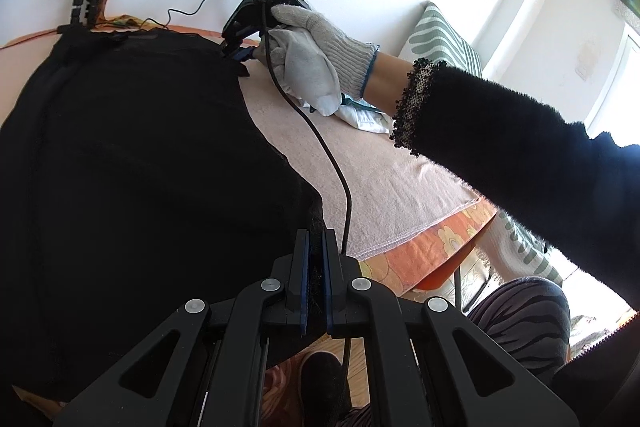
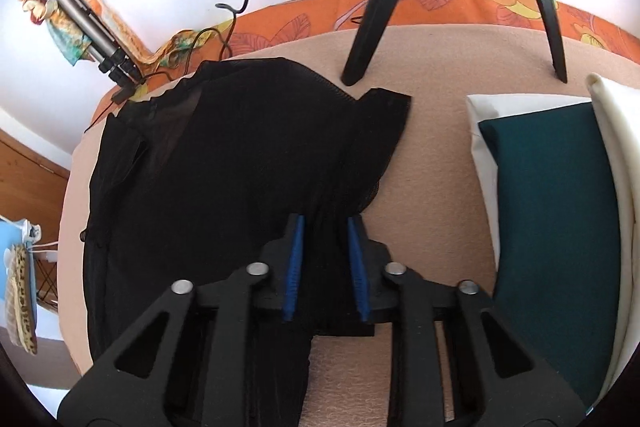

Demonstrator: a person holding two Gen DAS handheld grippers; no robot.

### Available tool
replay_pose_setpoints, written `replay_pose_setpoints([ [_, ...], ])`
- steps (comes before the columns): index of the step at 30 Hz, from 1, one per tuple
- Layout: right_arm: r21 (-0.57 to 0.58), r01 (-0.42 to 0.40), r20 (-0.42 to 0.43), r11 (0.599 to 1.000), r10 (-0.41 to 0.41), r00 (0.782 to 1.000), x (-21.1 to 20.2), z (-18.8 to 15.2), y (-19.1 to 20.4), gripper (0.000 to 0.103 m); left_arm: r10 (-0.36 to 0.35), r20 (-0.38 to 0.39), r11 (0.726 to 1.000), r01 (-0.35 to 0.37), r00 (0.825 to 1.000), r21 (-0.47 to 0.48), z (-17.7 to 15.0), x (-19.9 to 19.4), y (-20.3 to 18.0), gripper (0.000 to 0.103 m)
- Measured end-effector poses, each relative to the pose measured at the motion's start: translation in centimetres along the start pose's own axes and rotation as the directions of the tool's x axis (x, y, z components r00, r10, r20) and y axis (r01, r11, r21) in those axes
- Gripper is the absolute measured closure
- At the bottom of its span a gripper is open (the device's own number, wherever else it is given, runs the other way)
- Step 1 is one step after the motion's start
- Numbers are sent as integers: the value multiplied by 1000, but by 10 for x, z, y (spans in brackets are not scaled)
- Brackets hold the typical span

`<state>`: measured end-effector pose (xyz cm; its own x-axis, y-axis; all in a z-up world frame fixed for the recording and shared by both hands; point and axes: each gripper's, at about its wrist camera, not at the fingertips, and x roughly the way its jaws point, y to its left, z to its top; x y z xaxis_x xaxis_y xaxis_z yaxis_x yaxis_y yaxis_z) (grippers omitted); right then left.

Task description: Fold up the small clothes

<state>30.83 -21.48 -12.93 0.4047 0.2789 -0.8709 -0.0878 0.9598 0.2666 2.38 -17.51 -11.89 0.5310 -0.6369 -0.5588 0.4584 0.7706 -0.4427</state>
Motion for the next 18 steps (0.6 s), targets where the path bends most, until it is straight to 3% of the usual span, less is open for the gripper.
replay_pose_setpoints([
  [10, -93, 109, 53, 990, -104, 993, -19, 10, 48, 97, -1, 42, 998, 3, 999, -56, -8, -20, 15, 99],
  [18, -212, 251, 120, 945, -230, 966, -28, 12, 116, 97, 32, 79, 995, -24, 996, -98, -14, -43, 32, 99],
])
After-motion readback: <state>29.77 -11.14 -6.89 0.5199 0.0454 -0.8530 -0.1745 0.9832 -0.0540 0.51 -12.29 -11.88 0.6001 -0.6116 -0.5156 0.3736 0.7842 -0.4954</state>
